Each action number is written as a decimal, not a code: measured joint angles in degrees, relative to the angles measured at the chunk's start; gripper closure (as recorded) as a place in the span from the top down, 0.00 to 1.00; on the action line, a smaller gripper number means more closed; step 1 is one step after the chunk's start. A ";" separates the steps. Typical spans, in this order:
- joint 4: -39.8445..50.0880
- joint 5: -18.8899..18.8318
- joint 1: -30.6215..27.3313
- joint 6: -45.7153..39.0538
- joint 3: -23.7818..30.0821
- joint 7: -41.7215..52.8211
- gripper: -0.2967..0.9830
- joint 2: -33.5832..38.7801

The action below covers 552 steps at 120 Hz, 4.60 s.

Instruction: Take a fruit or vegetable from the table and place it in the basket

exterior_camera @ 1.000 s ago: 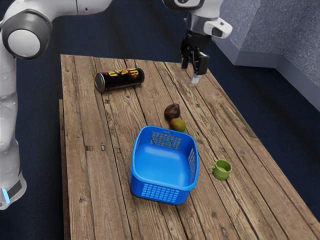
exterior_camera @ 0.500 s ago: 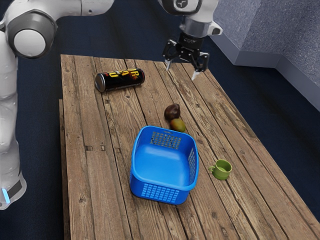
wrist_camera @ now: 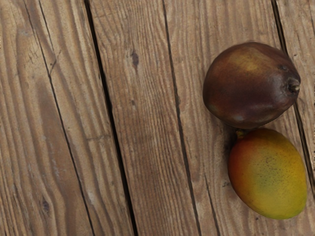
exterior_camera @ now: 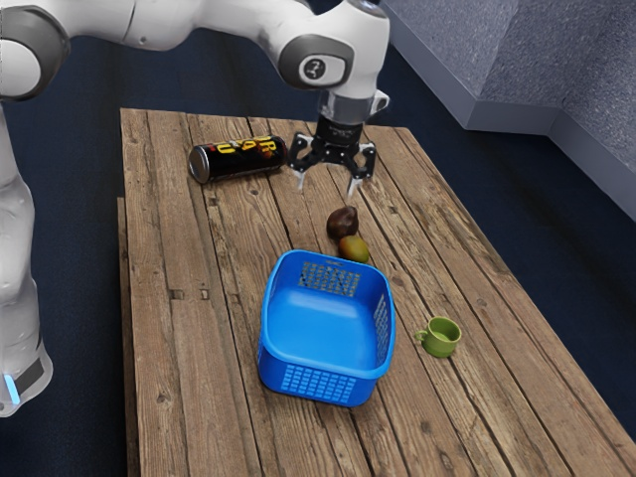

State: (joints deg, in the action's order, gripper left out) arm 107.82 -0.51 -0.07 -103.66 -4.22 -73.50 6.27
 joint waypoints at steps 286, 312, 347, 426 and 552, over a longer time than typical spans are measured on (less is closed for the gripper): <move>-5.67 -1.00 1.11 -12.34 2.11 -7.01 0.76 -13.81; -4.61 -0.86 1.32 -13.69 2.28 -5.50 0.76 -14.44; -4.41 -0.70 1.63 -15.15 2.45 -4.16 0.76 -16.41; -4.51 -0.61 1.43 -16.72 2.46 -2.68 0.74 -19.66; -4.60 1.33 -1.82 -18.51 2.46 -0.92 0.61 -21.80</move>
State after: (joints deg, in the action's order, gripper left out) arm 103.22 0.82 -1.89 -122.17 -1.75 -74.42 -15.53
